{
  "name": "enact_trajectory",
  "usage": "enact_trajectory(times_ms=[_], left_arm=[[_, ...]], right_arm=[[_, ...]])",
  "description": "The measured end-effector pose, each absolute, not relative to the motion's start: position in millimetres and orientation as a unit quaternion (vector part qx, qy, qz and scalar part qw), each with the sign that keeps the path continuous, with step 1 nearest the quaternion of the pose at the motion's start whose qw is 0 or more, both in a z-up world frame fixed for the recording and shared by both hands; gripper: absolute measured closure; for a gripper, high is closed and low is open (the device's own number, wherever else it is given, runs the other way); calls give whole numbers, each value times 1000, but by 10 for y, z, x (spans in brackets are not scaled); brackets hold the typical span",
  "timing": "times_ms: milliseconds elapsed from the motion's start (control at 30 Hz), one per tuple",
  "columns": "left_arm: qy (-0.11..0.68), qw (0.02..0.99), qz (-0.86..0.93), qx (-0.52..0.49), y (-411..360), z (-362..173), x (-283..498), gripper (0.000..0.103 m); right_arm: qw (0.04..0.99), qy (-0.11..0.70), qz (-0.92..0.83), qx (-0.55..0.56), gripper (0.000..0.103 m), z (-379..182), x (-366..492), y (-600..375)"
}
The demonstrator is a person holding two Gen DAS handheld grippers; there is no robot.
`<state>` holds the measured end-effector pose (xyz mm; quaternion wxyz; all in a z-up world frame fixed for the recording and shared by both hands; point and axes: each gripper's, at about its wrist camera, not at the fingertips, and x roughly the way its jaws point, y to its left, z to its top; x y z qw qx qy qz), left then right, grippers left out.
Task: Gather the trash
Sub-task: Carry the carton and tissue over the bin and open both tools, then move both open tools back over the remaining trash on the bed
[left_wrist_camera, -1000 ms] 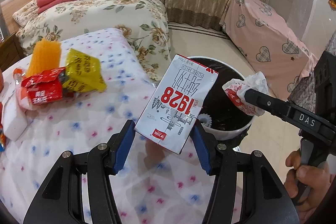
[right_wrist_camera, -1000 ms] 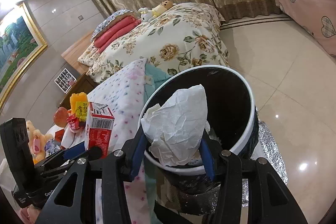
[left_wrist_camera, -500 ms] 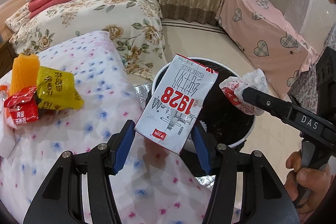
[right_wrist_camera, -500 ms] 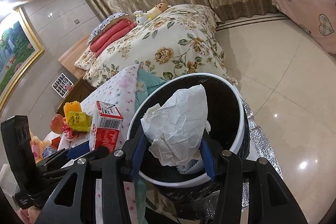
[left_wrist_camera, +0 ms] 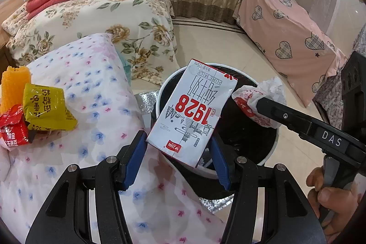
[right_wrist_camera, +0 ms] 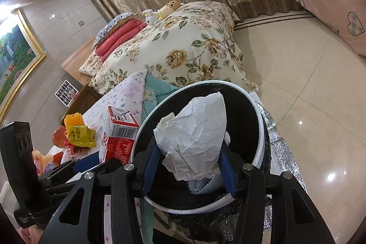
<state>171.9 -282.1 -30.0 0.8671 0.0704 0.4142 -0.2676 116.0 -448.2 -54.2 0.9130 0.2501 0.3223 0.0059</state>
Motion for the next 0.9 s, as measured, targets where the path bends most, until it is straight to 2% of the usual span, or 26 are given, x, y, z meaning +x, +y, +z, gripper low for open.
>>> enact_trajectory(times_ms=[333, 367, 400, 433, 467, 500, 900], left_arm=[[414, 866, -276, 57, -2815, -278, 1757, 47], [414, 865, -277, 56, -2812, -273, 1751, 47], [414, 865, -277, 54, -2803, -268, 1743, 45], [413, 866, -276, 53, -2791, -265, 1736, 40], [412, 868, -273, 51, -2768, -258, 1722, 36], [410, 869, -272, 48, -2740, -252, 1709, 36], [403, 888, -221, 2, -2103, -257, 1488, 30]], right_arm=[[913, 324, -1, 247, 51, -534, 1187, -4512], [913, 325, -2, 246, 49, -533, 1194, -4510], [912, 327, -5, 247, 42, -535, 1204, -4515], [911, 328, -7, 248, 36, -537, 1205, -4517], [911, 326, -5, 252, 23, -537, 1201, -4518], [911, 324, -4, 255, 19, -535, 1192, -4519], [910, 324, 22, 256, 17, -479, 1155, -4245]])
